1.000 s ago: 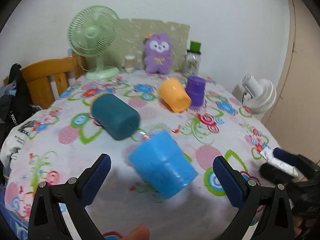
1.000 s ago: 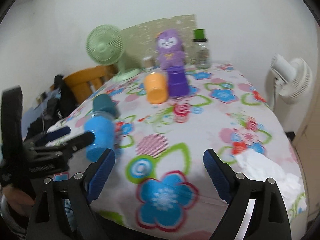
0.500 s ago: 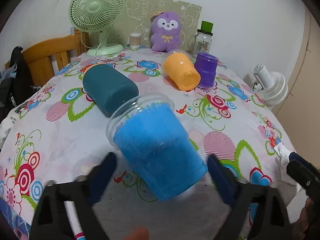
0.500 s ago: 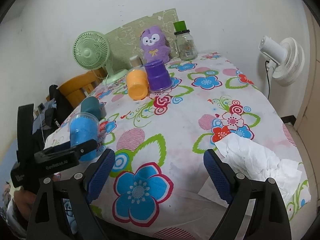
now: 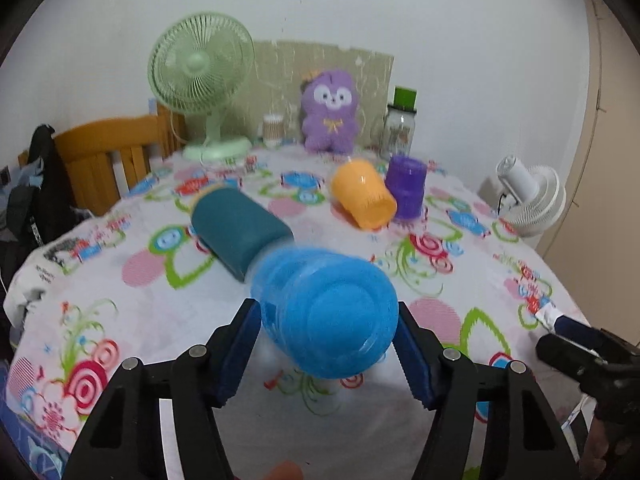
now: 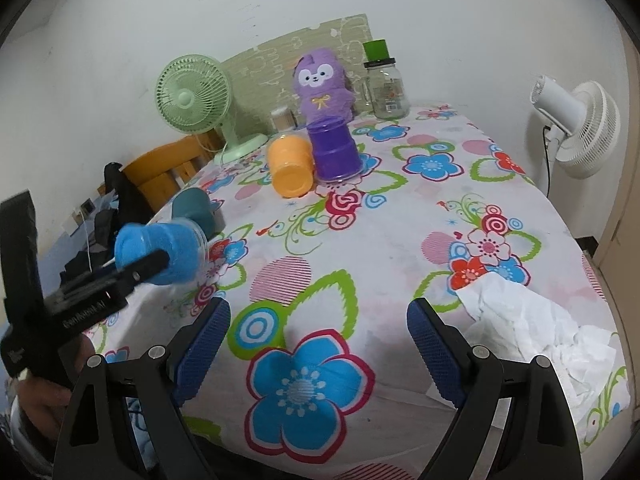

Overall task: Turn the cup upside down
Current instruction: 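Lower the inverted light blue cup onto the tablecloth and open the right gripper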

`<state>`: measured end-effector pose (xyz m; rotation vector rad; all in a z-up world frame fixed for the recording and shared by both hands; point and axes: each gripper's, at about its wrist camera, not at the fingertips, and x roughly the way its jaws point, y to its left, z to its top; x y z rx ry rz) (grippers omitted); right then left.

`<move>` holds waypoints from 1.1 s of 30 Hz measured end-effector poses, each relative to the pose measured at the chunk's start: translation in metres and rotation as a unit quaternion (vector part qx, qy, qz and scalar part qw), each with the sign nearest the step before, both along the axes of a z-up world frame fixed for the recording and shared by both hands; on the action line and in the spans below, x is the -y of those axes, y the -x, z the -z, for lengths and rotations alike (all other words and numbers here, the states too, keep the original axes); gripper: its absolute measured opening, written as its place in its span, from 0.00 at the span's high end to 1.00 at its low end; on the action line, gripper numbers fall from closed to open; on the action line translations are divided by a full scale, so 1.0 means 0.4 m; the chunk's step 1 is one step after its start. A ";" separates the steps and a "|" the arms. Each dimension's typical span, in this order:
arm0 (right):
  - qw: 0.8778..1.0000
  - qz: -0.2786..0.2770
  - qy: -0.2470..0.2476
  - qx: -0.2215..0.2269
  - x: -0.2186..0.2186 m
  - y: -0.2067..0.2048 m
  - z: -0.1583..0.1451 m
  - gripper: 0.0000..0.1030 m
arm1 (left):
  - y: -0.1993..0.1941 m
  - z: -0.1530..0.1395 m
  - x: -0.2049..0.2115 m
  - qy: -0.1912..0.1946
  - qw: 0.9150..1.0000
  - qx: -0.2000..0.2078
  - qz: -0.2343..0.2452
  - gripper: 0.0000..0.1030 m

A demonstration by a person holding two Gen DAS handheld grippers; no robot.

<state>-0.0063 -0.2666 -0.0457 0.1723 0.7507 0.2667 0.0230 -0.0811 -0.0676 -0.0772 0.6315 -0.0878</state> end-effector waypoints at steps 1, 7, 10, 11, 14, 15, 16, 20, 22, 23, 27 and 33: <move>1.000 -0.002 0.001 0.000 -0.005 0.000 -0.001 0.11 | 0.000 -0.004 -0.003 -0.001 1.000 0.003 -0.001 0.35; 1.000 -0.016 0.007 0.004 -0.030 0.001 -0.010 0.11 | 0.012 -0.045 -0.033 0.006 1.000 0.022 -0.008 0.37; 1.000 -0.023 0.008 0.006 -0.044 -0.002 -0.016 0.11 | 0.020 -0.067 -0.039 0.007 0.999 0.030 -0.008 0.37; 1.000 -0.027 0.009 0.007 -0.052 -0.005 -0.018 0.11 | 0.022 -0.077 -0.041 0.007 0.999 0.033 -0.008 0.37; 0.999 -0.041 0.011 0.011 -0.077 -0.014 -0.027 0.11 | 0.032 -0.095 -0.043 0.011 0.999 0.041 -0.006 0.37; 0.999 -0.045 0.013 0.012 -0.086 -0.018 -0.029 0.11 | 0.036 -0.102 -0.044 0.011 0.999 0.044 -0.006 0.42; 0.999 -0.049 0.016 0.013 -0.097 -0.023 -0.031 0.11 | 0.038 -0.106 -0.045 0.011 0.999 0.044 -0.005 0.44; 0.997 -0.065 0.030 0.017 -0.141 -0.048 -0.039 0.11 | 0.046 -0.116 -0.046 0.011 0.999 0.046 -0.003 0.44; 0.996 -0.071 0.040 0.023 -0.161 -0.057 -0.045 0.11 | 0.047 -0.117 -0.048 0.010 0.999 0.047 -0.003 0.44; 0.996 -0.072 0.042 0.025 -0.167 -0.059 -0.047 0.11 | 0.048 -0.117 -0.047 0.010 0.999 0.047 -0.003 0.44; 0.996 -0.078 0.044 0.027 -0.180 -0.064 -0.048 0.11 | 0.051 -0.115 -0.055 0.009 0.999 0.044 -0.007 0.44; 0.996 -0.076 0.047 0.019 -0.181 -0.068 -0.036 0.11 | 0.054 -0.111 -0.061 0.013 0.999 0.042 -0.010 0.21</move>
